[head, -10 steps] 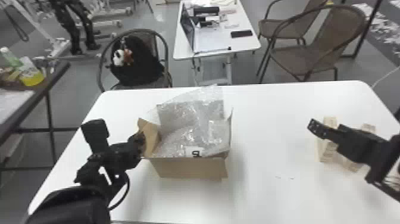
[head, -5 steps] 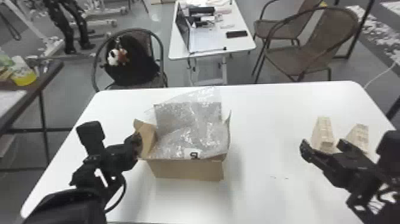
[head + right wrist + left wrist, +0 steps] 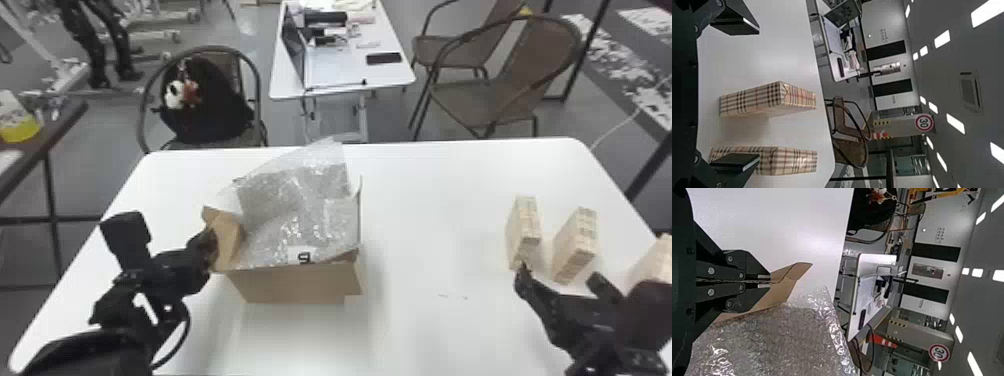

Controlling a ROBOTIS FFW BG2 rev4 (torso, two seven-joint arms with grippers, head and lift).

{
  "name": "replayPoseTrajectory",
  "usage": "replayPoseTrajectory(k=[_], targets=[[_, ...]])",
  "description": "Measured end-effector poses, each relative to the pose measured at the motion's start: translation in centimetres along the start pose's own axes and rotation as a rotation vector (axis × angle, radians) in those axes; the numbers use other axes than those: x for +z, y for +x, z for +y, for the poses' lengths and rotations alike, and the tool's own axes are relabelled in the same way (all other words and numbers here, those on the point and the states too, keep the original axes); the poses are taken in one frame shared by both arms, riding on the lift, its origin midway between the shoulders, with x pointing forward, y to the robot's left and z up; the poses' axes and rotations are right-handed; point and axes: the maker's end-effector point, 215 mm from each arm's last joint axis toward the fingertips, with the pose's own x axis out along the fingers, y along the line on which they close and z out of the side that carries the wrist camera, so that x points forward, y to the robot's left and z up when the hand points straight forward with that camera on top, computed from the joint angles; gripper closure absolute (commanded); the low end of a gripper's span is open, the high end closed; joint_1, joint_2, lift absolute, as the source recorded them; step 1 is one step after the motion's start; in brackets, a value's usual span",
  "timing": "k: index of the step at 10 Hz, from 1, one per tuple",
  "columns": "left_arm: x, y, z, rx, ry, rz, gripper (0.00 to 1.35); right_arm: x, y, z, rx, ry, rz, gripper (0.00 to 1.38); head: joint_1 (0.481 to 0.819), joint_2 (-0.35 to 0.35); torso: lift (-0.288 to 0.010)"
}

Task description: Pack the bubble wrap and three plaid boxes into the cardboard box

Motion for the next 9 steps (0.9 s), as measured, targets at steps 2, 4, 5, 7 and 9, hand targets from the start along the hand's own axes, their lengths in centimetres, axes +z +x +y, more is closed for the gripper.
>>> replayPoseTrajectory(k=[2,4,5,7,9], targets=[[-0.5,-0.3,0.1,-0.003,-0.006,0.004,1.21,-2.1,0.3,-0.9,-0.043,0.003,0.006,0.16,0.695,0.096,-0.092],[-0.7,-0.3,-0.1,-0.009,-0.007,0.008,1.21,-3.7,1.0,-0.9,-0.048,0.026,0.028,0.16,0.695,0.096,-0.092],[-0.8,-0.3,-0.1,-0.009,-0.006,0.009,1.21,-4.0,1.3,-0.6,-0.044,0.033,0.03,0.16,0.695,0.099,-0.092],[-1.0,-0.3,-0.1,-0.009,-0.006,0.013,1.21,-4.5,2.3,-0.3,-0.052,0.045,0.018,0.16,0.695,0.103,-0.092],[-0.9,-0.3,-0.2,-0.01,-0.004,0.012,1.21,-5.2,3.4,0.1,-0.052,0.062,0.023,0.16,0.695,0.106,-0.092]])
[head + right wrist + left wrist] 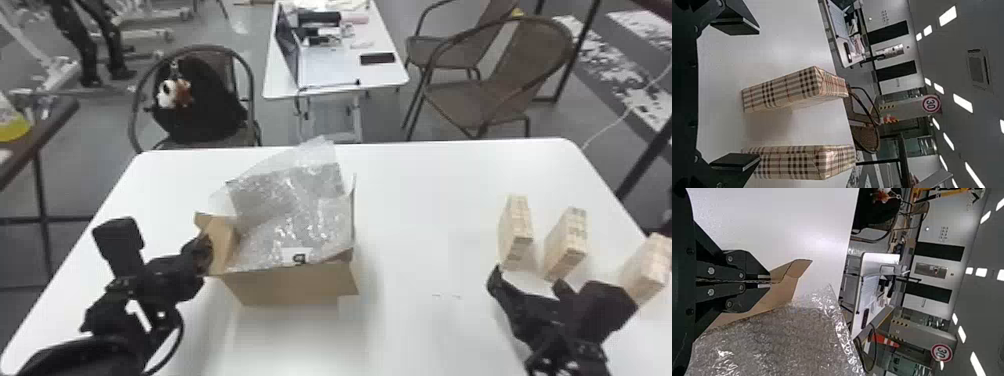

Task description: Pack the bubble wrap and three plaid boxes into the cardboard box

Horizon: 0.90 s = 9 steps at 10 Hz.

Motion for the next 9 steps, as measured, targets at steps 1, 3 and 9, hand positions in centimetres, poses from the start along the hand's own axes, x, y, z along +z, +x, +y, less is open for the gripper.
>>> replayPoseTrajectory(k=[1,3,9], targets=[[0.1,0.0,-0.1,-0.001,0.001,-0.001,1.21,-0.3,0.5,0.3,0.005,0.006,0.007,0.16,0.695,0.109,-0.092],[0.4,0.2,-0.3,-0.004,0.006,-0.006,1.21,-0.6,1.3,0.9,0.014,0.016,0.014,0.16,0.695,0.111,-0.092],[1.0,0.5,-1.0,-0.015,0.017,-0.014,1.21,1.5,2.5,2.3,0.033,-0.026,-0.023,0.16,0.695,0.114,-0.092]])
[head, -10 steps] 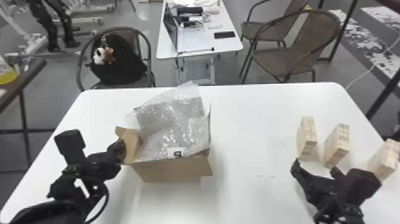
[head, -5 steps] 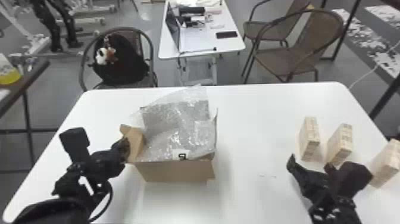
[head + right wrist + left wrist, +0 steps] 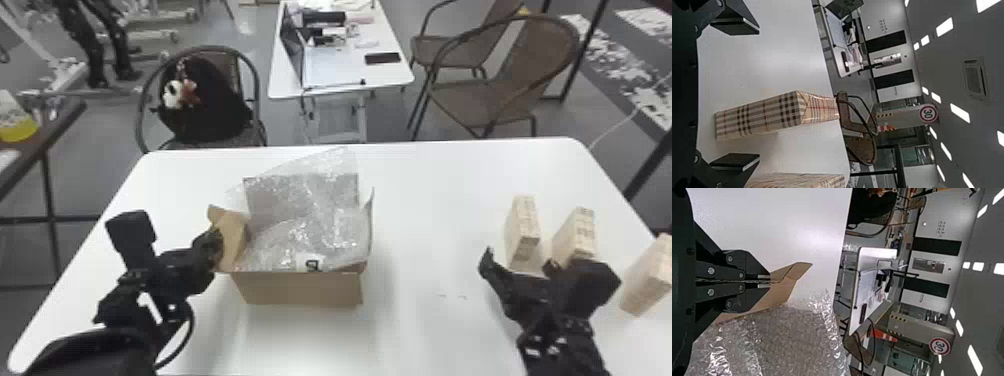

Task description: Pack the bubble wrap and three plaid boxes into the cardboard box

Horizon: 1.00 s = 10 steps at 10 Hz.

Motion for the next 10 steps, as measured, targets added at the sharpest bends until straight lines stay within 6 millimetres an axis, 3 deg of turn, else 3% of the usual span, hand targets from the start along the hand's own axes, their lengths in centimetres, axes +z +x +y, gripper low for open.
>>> replayPoseTrajectory(k=[2,8,9,10], targets=[[0.2,0.1,-0.1,-0.001,0.003,-0.003,1.21,1.5,0.0,-0.1,-0.028,-0.036,-0.023,0.15,0.695,0.107,-0.092],[0.4,0.1,0.0,-0.003,0.004,-0.008,1.21,2.0,1.5,-0.7,-0.039,-0.079,-0.025,0.17,0.695,0.098,-0.092],[0.3,0.1,0.0,-0.002,0.004,-0.007,1.21,2.2,1.9,-0.9,-0.041,-0.084,-0.029,0.19,0.695,0.097,-0.092],[0.3,0.1,0.0,-0.001,0.005,-0.006,1.21,2.2,2.2,-1.0,-0.043,-0.088,-0.03,0.32,0.695,0.096,-0.092]])
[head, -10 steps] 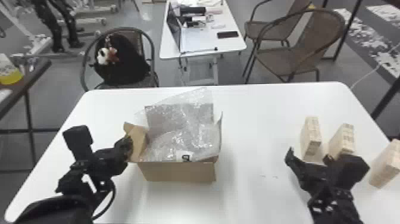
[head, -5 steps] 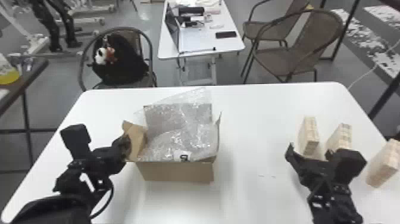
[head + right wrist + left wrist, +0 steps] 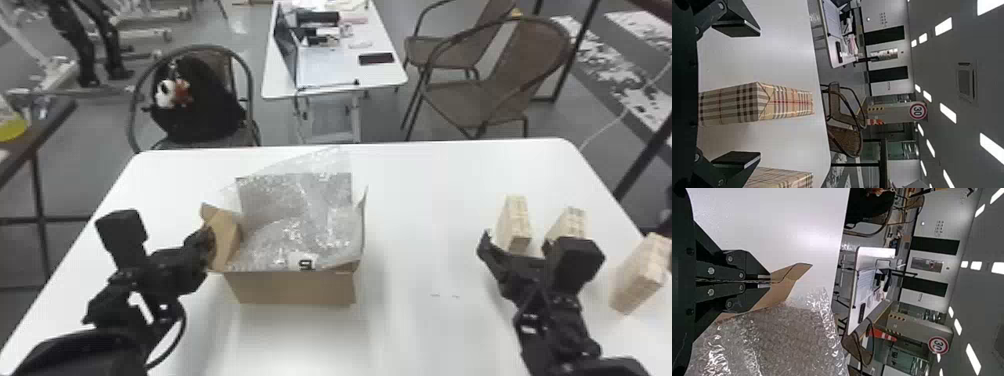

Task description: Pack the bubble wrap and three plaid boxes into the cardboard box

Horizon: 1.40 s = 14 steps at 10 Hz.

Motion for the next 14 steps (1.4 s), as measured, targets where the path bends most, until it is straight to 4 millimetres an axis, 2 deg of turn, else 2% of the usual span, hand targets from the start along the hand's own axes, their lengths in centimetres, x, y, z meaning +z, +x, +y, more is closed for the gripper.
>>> replayPoseTrajectory(k=[1,2,3,5,8,10,12,14], targets=[[0.0,0.0,0.1,0.001,0.0,-0.001,1.21,-0.1,0.2,-0.2,-0.004,-0.003,0.002,0.52,0.695,0.094,-0.092],[0.0,-0.1,0.1,0.001,0.001,-0.002,1.21,-0.4,0.3,-0.5,-0.01,-0.005,0.007,0.66,0.695,0.092,-0.092],[0.0,-0.1,0.1,0.0,0.001,-0.003,1.21,-0.7,0.5,-0.8,-0.016,-0.002,0.014,0.89,0.695,0.09,-0.092],[0.0,-0.1,0.1,0.002,0.007,-0.002,1.21,-0.7,0.5,-0.9,-0.018,0.012,0.015,1.15,0.695,0.088,-0.092],[0.1,0.0,0.0,0.002,0.013,-0.002,1.21,0.6,0.1,0.8,0.009,0.039,-0.017,1.18,0.695,0.1,-0.092],[0.2,0.1,-0.1,0.0,0.017,-0.004,1.21,2.4,-0.8,4.4,0.12,0.107,-0.033,1.18,0.695,0.133,-0.092],[0.3,0.1,-0.2,-0.001,0.019,-0.004,1.21,6.9,-2.1,9.4,0.281,0.158,-0.05,1.18,0.695,0.182,-0.092],[0.3,0.2,-0.5,-0.005,0.02,-0.005,1.21,13.2,-3.2,13.9,0.433,0.173,-0.092,1.18,0.695,0.213,-0.092]])
